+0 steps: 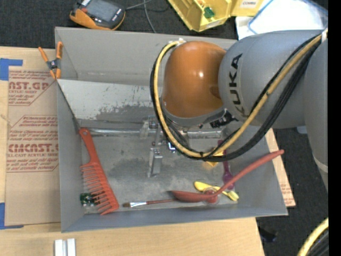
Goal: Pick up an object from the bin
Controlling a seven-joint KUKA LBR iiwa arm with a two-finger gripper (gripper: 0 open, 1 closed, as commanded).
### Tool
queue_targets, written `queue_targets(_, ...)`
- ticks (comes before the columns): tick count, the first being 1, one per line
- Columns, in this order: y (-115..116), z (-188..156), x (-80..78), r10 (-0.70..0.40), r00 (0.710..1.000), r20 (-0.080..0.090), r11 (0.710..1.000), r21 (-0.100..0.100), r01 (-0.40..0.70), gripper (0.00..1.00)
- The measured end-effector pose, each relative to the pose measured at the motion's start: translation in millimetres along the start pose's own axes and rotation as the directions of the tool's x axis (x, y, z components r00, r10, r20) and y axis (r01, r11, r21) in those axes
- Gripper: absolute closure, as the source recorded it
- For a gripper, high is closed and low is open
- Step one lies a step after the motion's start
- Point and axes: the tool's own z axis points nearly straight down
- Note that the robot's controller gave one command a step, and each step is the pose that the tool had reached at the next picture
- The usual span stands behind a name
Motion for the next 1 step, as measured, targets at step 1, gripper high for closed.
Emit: queue_targets(1,-0.1,0.0,0.0,0.000,1.000,0.000,1.000,0.000,0.000,0.00)
